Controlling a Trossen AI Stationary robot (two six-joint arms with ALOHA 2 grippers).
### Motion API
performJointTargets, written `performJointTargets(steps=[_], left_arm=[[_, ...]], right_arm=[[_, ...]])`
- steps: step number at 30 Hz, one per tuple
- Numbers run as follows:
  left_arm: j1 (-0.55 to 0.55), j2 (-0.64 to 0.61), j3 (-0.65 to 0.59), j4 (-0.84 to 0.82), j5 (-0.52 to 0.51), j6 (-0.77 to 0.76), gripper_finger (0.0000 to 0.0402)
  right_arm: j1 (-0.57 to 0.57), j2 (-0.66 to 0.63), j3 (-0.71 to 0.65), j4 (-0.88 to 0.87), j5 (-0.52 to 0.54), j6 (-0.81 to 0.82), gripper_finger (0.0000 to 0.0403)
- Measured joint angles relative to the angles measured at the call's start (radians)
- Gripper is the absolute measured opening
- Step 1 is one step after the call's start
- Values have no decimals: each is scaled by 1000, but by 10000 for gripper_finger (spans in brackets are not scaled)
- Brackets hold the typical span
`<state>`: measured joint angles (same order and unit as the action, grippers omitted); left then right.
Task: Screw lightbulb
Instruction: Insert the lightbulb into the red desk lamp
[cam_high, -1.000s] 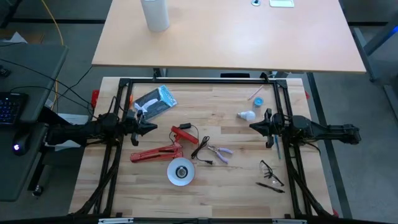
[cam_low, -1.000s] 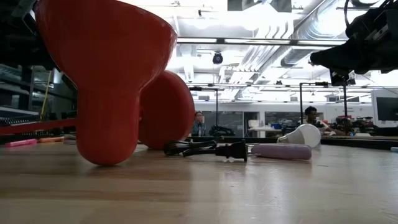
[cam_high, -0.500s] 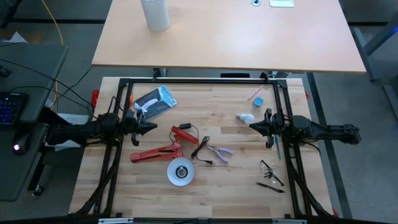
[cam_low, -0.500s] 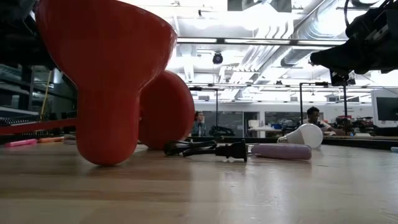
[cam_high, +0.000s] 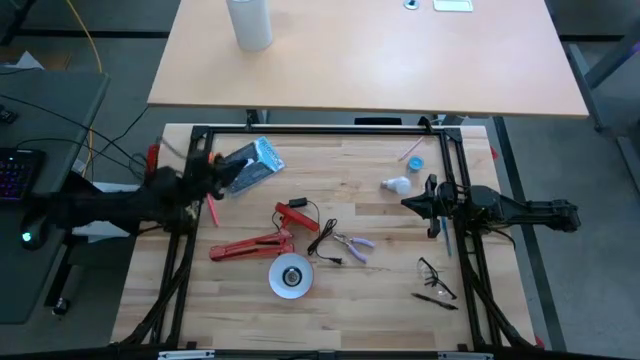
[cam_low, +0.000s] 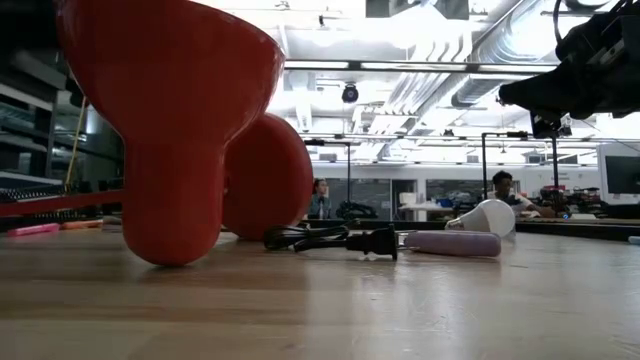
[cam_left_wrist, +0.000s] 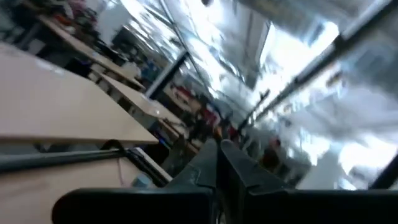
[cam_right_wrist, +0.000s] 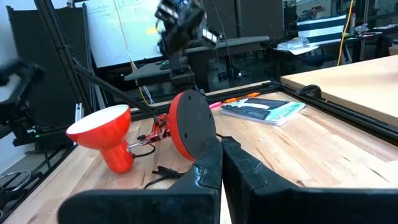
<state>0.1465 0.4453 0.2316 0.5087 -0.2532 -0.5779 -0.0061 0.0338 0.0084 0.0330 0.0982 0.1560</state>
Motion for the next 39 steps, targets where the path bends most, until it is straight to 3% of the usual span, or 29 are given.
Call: performJointTargets(steps=[3,7,11,15,18,23,26,29,35,39], left_arm=[[60,196,188,-51,137,82,7],[151,401,434,-227,277,116,29],[230,580,613,-331,361,80,64],[256,781,780,-334,409,72,107],[258,947,953,-384,472,148,139],[262,1232,1265,-621,492,404,177],[262,1397,1424,-681,496,510,190],[260,1555,1566,-714,532,545,197],[215,1815,1773,-735,569,562,198],[168,1917,1845,-790,566,733,198]], right_arm=[[0,0,0,0,6,-11,0],[-21,3,5,14,170,-187,0],[-38,6,6,17,293,-455,0],[-56,6,7,28,317,-653,0],[-78,8,6,141,281,-470,0],[-98,13,7,521,270,-43,0],[-110,12,17,693,425,205,0],[-114,13,63,653,493,314,0],[-114,13,205,343,386,326,0],[-114,20,290,177,378,337,0]])
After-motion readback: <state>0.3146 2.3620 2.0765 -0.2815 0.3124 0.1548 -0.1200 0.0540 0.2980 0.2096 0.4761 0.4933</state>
